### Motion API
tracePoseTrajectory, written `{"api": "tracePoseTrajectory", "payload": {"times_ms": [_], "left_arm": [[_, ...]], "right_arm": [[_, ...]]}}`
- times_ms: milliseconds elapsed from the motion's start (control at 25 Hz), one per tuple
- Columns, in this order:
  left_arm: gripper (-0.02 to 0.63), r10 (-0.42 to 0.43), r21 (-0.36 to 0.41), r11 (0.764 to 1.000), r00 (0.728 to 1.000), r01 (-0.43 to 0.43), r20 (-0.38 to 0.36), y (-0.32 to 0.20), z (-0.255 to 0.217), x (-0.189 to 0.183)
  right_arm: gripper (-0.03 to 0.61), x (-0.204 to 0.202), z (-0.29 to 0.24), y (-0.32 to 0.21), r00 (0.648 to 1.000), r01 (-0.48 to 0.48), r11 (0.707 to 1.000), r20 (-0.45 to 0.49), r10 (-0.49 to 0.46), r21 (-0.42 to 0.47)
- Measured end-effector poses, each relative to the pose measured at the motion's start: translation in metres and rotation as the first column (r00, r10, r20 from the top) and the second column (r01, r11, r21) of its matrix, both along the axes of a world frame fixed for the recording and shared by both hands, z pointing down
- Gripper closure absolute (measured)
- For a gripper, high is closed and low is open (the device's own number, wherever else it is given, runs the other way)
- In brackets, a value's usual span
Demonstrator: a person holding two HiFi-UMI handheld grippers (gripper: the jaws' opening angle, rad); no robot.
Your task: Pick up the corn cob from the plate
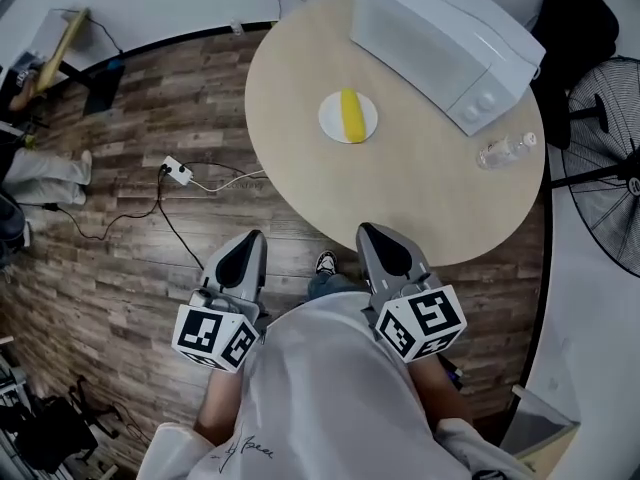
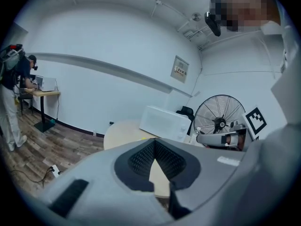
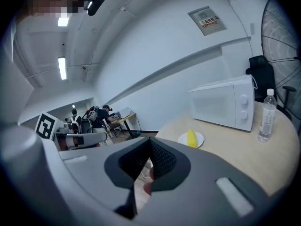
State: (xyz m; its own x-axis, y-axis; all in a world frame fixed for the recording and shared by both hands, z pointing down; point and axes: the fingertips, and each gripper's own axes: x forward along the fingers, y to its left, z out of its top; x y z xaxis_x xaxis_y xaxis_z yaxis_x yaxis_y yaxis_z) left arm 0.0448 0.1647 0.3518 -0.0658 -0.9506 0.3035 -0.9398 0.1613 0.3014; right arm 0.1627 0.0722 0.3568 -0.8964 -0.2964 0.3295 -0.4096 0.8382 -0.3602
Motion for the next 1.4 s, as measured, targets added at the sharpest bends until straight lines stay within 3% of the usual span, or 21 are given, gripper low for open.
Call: {"api": "tracePoseTrajectory", "payload": {"times_ms": [440, 800, 1120, 1400], "left_arm": [[0.612, 0.055, -0.01, 0.998, 0.998, -0.055, -0.001, -0.033, 0.0, -0.003], [0.612, 0.175, -0.019, 0.984, 0.985, -0.175, -0.009, -0.069, 0.002, -0.02], [0.612, 0.325, -0.049, 0.944, 0.945, -0.326, -0.022, -0.112, 0.007, -0.055], [0.612, 0.447, -0.062, 0.892, 0.894, -0.448, -0.027, -0.158, 0.012, -0.091]], "right_arm": [[0.566, -0.004, 0.007, -0.031, 0.999, -0.051, 0.999, -0.001, 0.051, -0.012], [0.566, -0.025, 0.005, -0.053, 0.991, -0.134, 0.991, 0.009, 0.134, -0.014], [0.566, -0.052, 0.011, -0.078, 0.963, -0.268, 0.963, -0.021, 0.267, -0.033], [0.566, -0.08, 0.017, -0.105, 0.926, -0.376, 0.926, -0.064, 0.373, -0.036]]}}
